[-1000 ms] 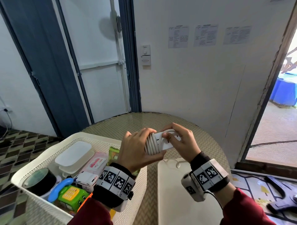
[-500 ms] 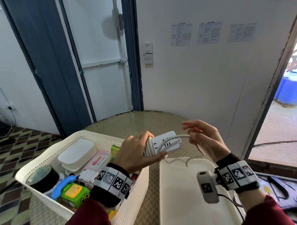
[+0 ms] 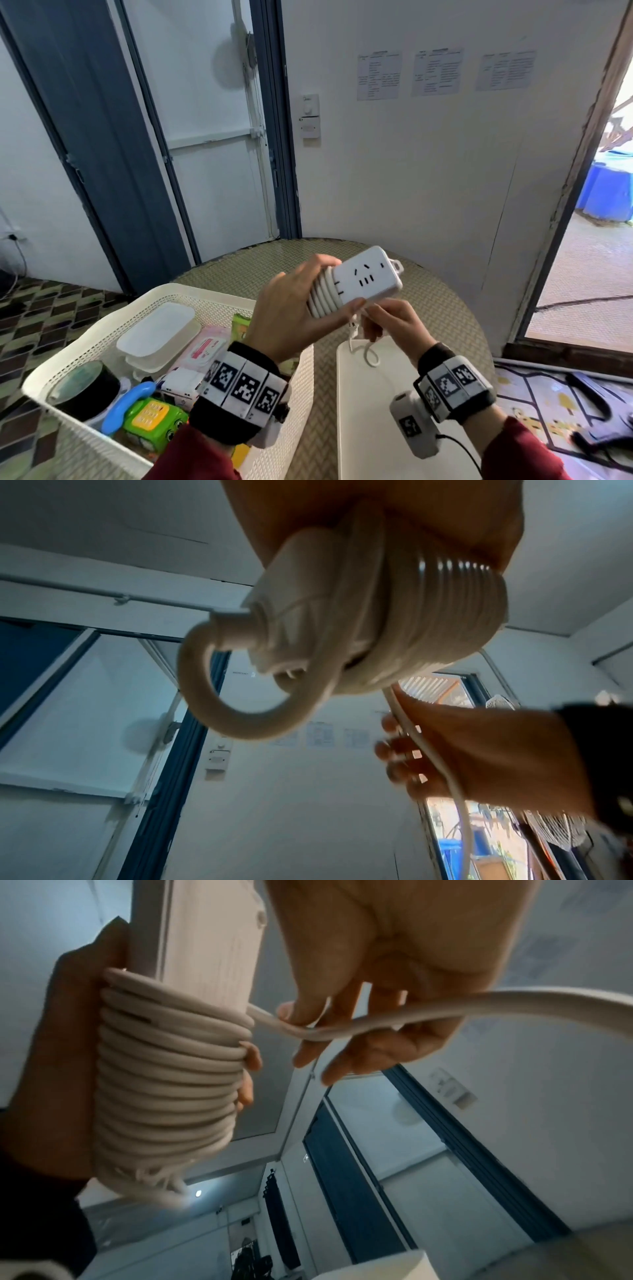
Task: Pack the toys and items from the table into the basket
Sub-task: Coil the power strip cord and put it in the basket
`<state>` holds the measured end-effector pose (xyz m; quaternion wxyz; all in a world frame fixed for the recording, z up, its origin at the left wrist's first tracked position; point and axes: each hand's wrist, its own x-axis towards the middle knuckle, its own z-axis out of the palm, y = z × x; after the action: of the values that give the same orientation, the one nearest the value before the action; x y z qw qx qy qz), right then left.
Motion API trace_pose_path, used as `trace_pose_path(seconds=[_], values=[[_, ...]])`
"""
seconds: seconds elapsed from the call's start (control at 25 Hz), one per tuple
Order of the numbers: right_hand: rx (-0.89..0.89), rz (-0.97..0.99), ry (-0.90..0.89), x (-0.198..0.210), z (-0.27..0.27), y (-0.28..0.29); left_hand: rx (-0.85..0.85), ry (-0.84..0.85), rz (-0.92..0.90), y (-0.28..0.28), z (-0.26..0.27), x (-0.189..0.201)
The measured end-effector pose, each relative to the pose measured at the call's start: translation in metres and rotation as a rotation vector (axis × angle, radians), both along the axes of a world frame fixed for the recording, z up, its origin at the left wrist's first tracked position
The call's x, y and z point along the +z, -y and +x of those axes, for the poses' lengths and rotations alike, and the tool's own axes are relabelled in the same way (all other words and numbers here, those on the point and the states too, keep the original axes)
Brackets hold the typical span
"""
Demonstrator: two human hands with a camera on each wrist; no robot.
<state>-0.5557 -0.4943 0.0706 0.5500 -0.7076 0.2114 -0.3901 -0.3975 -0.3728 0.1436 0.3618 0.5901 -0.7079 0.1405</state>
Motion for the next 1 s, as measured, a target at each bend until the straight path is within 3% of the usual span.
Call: trace_pose_path(seconds=[0.08, 0.24, 0.48, 0.8, 1.0], values=[[0.050, 0.068, 0.043, -0.012, -0.012, 0.001, 0.072, 0.012, -0.022, -0.001, 0.012, 0.003], [-0.012, 0.105, 0.230, -0.007, -0.021, 0.007, 0.201, 0.032, -0.063, 0.000, 0.029, -0.005], [-0.122, -0.220, 0.054, 0.025, 0.009, 0.003, 0.347, -0.123, -0.089, 0.014, 0.033, -0.013], [-0.114, -0.664, 0.026, 0.049, 0.029, -0.012, 0.413, 0.177, -0.022, 0.021, 0.028, -0.023], [-0.407, -0.697, 0.002, 0.050, 0.020, -0.001, 0.291, 0.214, -0.052, 0.018, 0.018, -0.023]])
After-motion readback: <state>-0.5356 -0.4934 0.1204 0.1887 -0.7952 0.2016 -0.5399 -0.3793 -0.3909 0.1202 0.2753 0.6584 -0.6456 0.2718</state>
